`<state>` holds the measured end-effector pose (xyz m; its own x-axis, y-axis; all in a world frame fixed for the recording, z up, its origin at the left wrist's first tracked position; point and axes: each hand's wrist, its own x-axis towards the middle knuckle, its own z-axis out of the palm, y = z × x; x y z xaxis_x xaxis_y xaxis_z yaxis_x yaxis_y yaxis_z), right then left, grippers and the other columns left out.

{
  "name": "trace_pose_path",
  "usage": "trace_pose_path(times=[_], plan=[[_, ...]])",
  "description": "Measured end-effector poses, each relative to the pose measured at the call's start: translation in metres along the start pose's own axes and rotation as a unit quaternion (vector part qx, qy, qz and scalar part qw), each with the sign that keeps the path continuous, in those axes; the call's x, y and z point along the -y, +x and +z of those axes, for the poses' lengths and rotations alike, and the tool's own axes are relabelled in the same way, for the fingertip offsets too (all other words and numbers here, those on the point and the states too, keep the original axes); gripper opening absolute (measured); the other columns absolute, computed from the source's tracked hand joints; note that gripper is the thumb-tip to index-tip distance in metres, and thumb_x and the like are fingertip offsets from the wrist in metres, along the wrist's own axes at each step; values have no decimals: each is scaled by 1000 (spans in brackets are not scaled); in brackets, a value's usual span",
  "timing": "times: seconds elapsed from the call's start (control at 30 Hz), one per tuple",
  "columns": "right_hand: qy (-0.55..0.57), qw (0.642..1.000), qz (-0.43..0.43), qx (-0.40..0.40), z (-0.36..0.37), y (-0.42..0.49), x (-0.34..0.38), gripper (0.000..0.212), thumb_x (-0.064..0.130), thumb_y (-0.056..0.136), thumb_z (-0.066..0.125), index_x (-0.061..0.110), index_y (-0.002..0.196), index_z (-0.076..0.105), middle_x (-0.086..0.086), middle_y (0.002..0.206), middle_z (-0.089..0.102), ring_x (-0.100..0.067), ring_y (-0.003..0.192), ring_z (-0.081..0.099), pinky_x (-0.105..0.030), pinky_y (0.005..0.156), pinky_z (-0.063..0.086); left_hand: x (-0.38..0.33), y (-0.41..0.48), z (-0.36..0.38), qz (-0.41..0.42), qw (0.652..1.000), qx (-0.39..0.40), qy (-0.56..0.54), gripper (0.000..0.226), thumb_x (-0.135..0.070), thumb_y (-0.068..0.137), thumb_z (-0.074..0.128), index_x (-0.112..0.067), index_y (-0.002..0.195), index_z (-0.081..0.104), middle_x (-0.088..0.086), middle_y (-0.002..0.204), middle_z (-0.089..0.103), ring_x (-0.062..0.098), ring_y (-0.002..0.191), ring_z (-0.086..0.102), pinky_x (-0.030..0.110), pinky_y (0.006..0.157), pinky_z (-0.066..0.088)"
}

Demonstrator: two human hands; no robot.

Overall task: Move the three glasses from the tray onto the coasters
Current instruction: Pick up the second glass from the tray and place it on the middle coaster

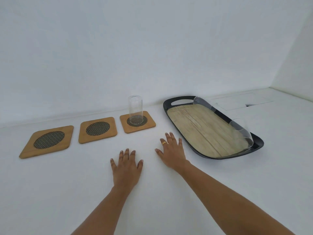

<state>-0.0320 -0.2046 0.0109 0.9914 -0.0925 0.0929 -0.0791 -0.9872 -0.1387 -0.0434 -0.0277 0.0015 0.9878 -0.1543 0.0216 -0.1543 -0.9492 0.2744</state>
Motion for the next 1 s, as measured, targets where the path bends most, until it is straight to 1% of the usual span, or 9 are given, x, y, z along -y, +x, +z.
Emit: trace_pose_path(times=[0.27, 0.4, 0.5, 0.67, 0.7, 0.77, 0.83, 0.9, 1.0], plan=[[-46, 988, 139, -55, -47, -17, -89, 61, 46, 94, 39, 13, 144, 28, -9, 158, 13, -28, 148, 1, -59, 115, 3, -55, 2, 15, 68, 998, 13, -7, 62, -50, 97, 25, -19, 149, 12, -1, 160, 12, 16, 148, 4, 51, 118, 8], [-70, 969, 227, -61, -68, -19, -130, 59, 46, 92, 44, 19, 143, 32, -11, 159, 4, -30, 147, -5, -62, 113, 4, -55, 1, 20, 78, 997, 23, -2, 61, -51, 97, 23, -22, 149, 13, -2, 160, 10, 15, 148, 4, 50, 119, 7], [-77, 957, 275, -51, -79, -21, -151, 58, 42, 91, 46, 23, 143, 32, -13, 159, -2, -33, 146, -8, -64, 112, 7, -53, 1, 21, 81, 997, 15, -2, 60, -51, 96, 24, -23, 149, 14, -3, 160, 11, 14, 148, 5, 49, 119, 7], [-70, 943, 324, -5, -86, -25, -169, 65, 40, 91, 46, 20, 148, 21, -15, 159, -2, -35, 146, -4, -63, 112, 10, -53, 1, 21, 83, 997, 11, -3, 60, -51, 96, 24, -24, 149, 14, -4, 160, 11, 13, 148, 6, 48, 119, 7], [-67, 941, 333, 10, -86, -26, -171, 64, 39, 91, 45, 19, 147, 22, -15, 159, 0, -34, 147, -1, -62, 113, 12, -53, 1, 21, 82, 997, 12, -4, 60, -51, 96, 24, -24, 149, 14, -4, 160, 10, 13, 148, 6, 47, 119, 7], [-85, 935, 342, 30, -85, -27, -171, 55, 36, 91, 45, 16, 141, 35, -14, 158, 8, -32, 146, 5, -61, 113, 16, -53, 1, 21, 81, 997, 11, -6, 60, -51, 96, 24, -24, 149, 14, -5, 160, 10, 12, 148, 5, 47, 119, 7], [-128, 934, 332, 12, -85, -28, -170, 45, 33, 90, 44, 14, 131, 48, -12, 152, 25, -30, 141, 22, -59, 111, 23, -52, 0, 21, 81, 997, 10, -7, 60, -51, 96, 24, -24, 149, 14, -4, 160, 10, 13, 148, 5, 47, 119, 7], [-163, 934, 316, -17, -86, -28, -167, 40, 29, 90, 44, 13, 125, 52, -9, 141, 38, -29, 130, 36, -56, 109, 28, -52, 0, 22, 81, 997, 10, -9, 60, -51, 96, 25, -24, 149, 14, -4, 160, 11, 13, 148, 6, 47, 119, 7], [-184, 933, 304, -53, -87, -24, -164, 38, 23, 89, 45, 12, 124, 51, -9, 132, 43, -30, 122, 42, -51, 105, 35, -53, 0, 21, 81, 997, 9, -9, 60, -51, 96, 25, -25, 149, 14, -5, 160, 10, 13, 148, 5, 47, 119, 7]])
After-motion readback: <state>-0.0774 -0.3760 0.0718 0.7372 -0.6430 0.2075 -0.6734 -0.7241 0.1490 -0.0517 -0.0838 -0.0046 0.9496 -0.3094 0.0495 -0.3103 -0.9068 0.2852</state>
